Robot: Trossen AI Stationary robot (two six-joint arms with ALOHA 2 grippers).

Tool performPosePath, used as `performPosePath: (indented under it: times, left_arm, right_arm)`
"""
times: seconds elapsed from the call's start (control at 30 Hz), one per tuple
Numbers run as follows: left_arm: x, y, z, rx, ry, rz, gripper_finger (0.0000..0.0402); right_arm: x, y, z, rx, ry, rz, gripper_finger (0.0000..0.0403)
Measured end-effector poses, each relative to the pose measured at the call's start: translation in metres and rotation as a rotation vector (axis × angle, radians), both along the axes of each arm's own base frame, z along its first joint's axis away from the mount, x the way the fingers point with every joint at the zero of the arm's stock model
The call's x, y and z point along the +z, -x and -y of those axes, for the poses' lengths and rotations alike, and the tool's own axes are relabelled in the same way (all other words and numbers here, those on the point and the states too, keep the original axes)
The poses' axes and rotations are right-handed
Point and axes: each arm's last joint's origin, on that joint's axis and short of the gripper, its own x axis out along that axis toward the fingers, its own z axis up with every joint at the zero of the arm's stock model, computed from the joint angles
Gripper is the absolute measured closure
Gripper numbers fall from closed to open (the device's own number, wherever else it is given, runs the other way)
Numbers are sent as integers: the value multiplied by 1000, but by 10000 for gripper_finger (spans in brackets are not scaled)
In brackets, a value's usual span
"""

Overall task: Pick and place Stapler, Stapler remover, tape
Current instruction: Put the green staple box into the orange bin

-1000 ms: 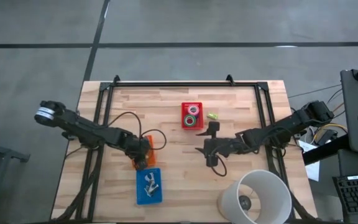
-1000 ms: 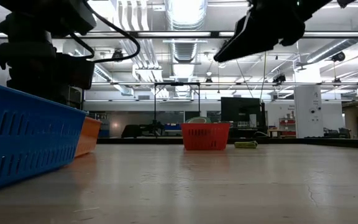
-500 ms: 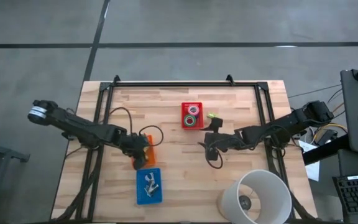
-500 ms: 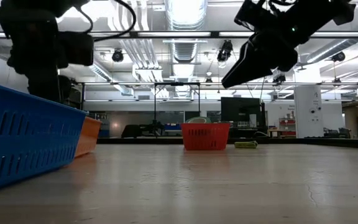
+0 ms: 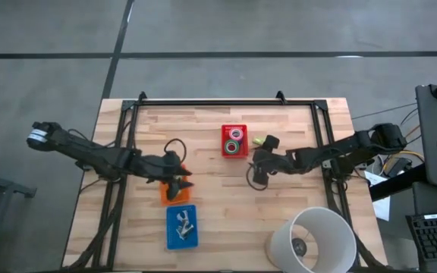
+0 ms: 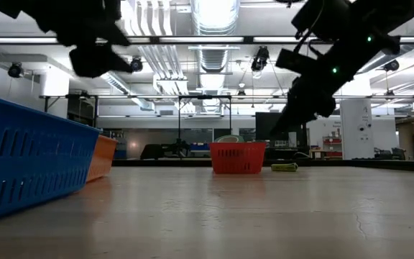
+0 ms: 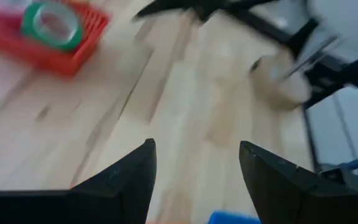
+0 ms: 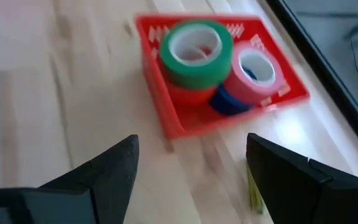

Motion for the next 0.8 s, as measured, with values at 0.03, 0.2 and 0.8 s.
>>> performPosePath:
  times: [0.03,0.2,0.8]
  left_arm:
    - [2,-2,1,-13,-13,34,172]
    - [14,-13,4,-64,-90,206,172]
    - [7,-52,14,-137,-267,431,172]
  right_arm:
    - [-2,1,3,-11,-6,-5,117]
    - [-13,9,19,-67,-41,-34,112]
    - [-37,36,82,-127,-99,-45,120]
